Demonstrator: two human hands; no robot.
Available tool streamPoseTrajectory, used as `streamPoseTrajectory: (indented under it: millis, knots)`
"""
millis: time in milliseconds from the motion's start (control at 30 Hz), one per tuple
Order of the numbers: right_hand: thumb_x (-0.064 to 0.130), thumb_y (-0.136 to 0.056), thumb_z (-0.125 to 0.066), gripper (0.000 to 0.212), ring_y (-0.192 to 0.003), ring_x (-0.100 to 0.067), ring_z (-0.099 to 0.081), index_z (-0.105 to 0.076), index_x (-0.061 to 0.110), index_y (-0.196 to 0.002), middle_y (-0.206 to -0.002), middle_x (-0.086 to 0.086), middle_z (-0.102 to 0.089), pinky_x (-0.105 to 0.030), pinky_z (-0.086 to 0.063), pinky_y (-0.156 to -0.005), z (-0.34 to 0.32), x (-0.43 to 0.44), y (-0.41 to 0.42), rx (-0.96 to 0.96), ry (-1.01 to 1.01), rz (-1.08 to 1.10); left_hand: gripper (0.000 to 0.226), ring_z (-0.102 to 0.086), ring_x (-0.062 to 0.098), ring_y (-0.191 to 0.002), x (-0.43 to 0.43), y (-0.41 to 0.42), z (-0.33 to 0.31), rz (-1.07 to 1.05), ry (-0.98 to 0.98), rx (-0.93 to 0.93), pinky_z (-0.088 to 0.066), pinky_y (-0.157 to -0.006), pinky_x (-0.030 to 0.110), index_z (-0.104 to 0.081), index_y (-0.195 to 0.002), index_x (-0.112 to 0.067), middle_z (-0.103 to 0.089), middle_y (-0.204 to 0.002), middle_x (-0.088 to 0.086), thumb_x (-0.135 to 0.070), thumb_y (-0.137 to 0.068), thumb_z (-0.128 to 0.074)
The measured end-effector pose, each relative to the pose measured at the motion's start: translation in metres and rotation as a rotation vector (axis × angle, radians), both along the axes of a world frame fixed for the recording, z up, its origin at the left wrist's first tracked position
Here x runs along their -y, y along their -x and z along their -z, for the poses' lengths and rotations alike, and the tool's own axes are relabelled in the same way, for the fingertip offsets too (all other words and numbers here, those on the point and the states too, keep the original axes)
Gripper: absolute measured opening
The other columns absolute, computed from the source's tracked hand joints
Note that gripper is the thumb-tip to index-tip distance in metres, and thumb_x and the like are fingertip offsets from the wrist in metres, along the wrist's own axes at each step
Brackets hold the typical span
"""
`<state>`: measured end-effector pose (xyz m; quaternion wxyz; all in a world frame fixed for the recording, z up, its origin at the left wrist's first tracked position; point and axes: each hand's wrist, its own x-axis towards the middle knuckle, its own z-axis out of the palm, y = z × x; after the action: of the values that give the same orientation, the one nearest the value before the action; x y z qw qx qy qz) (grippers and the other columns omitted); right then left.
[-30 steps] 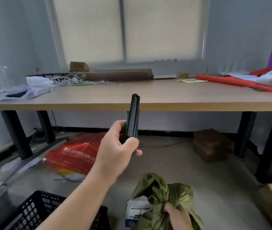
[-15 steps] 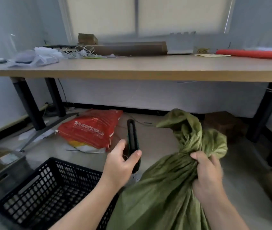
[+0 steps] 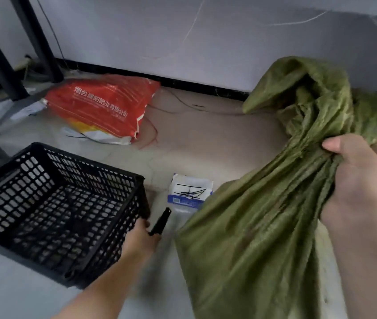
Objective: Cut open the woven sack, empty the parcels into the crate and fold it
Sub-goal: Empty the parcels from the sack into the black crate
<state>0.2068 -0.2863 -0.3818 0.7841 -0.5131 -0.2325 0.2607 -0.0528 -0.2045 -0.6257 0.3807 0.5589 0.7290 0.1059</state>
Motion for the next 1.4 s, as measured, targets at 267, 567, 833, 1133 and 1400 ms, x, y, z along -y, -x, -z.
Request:
streamPoseTrajectory:
  millis: [267,567,833,1133,1400]
  knots:
    - [0.002,-0.079,-0.056,0.022,-0.078,-0.033,-0.070,-0.054,0.006,-0.101,-0.077,-0.007,-0.065,-0.059,-0.059,-0.070,0.016,0.001,0.000,0.038,0.083,-0.075,0.026,-0.059,0.024,-0.079,0.024,-0.006,0.089,0.019,0.256,-0.125,-0.051,-0.075,0.034,-0.056,-0.094,-0.016,-0.062,-0.083,0.004,-0.041,-0.095,-0.050]
    - [-0.004,-0.088,-0.046,0.028,-0.064,-0.029,-0.071,-0.052,0.009,-0.112,-0.080,-0.013,-0.063,-0.044,-0.057,-0.056,0.017,0.001,0.011,-0.062,0.067,-0.167,0.042,-0.061,0.033,-0.115,0.033,0.008,0.124,-0.093,0.345,-0.075,-0.048,-0.097,0.033,-0.049,-0.140,-0.011,-0.063,-0.127,0.015,-0.023,-0.099,-0.048]
    - [-0.004,-0.086,-0.049,0.028,-0.079,-0.033,-0.075,-0.052,0.009,-0.111,-0.093,-0.016,-0.066,-0.050,-0.060,-0.064,0.013,-0.005,0.026,-0.111,0.091,-0.207,0.063,-0.068,0.021,-0.103,0.005,0.056,0.259,-0.161,0.366,0.171,-0.055,-0.096,0.040,-0.065,-0.124,-0.029,-0.072,-0.115,-0.002,-0.059,-0.070,-0.057]
    - [-0.002,-0.082,-0.052,0.047,-0.083,-0.040,-0.074,-0.050,-0.009,-0.129,-0.103,-0.027,-0.066,-0.055,-0.060,-0.068,-0.045,-0.019,0.068,-0.245,0.071,-0.301,0.024,-0.071,0.020,-0.085,0.056,0.019,-0.012,-0.371,0.520,0.829,-0.057,-0.075,0.025,-0.068,-0.110,-0.012,-0.075,-0.095,0.006,-0.026,-0.103,-0.050]
    - [0.001,-0.084,-0.056,0.042,-0.095,-0.047,-0.070,-0.047,-0.004,-0.125,-0.113,-0.032,-0.064,-0.059,-0.059,-0.065,-0.154,-0.021,0.085,-0.356,0.247,-0.271,0.036,-0.071,0.030,-0.097,0.123,0.033,-0.124,-0.526,0.692,0.832,-0.058,-0.088,0.042,-0.067,-0.119,0.001,-0.074,-0.109,0.021,-0.022,-0.092,-0.060]
